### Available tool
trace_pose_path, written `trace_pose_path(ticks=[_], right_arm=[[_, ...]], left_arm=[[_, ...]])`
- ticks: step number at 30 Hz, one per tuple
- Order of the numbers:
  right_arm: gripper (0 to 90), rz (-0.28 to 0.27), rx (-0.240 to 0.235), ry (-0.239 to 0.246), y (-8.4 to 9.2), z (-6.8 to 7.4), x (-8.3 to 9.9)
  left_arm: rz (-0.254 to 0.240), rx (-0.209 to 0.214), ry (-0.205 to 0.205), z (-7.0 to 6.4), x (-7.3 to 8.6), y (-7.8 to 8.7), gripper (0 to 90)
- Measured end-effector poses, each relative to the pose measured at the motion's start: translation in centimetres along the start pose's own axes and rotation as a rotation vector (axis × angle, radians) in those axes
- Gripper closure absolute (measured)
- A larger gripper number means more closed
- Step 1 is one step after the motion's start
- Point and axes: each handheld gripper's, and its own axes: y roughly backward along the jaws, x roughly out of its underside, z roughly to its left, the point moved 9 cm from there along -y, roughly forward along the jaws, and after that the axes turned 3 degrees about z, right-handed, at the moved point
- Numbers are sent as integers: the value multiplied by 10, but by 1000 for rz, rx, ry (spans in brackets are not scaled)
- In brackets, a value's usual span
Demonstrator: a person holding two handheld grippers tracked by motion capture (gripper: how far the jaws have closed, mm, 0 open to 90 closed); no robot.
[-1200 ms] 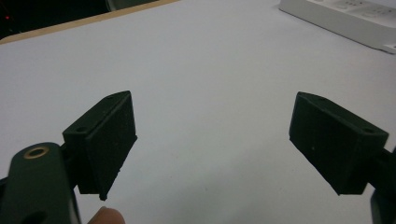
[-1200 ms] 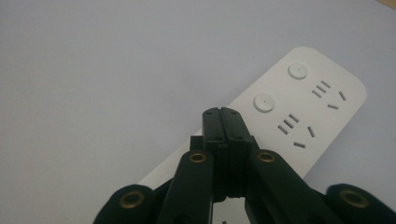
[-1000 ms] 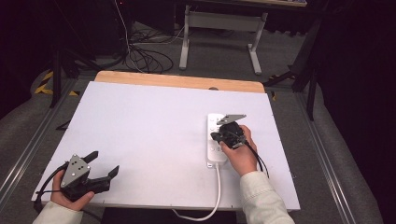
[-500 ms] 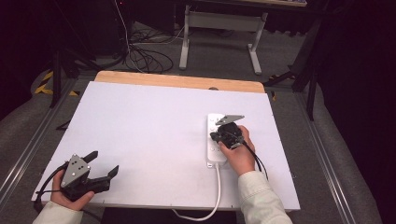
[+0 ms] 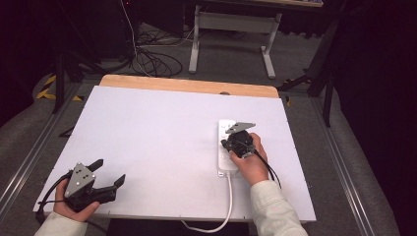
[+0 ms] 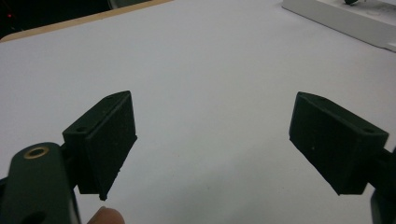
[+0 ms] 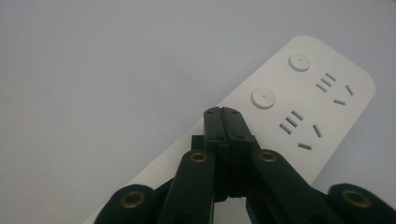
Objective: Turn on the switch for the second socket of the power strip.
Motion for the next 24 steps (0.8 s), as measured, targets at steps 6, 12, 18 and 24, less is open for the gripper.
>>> trace_pose_path(ticks=[6, 12, 18, 24], right_arm=[[900, 6, -9, -17, 0, 0, 0], [900, 12, -24, -38, -1, -2, 1], [900, 30, -24, -32, -2, -1, 0], [900, 32, -1, -32, -2, 0, 0]], left_arm=[[2, 3, 0, -1, 0, 0, 153], [3, 3, 1, -1, 0, 0, 153], [4, 1, -2, -1, 0, -1, 153], [5, 0, -1, -1, 0, -1, 153]])
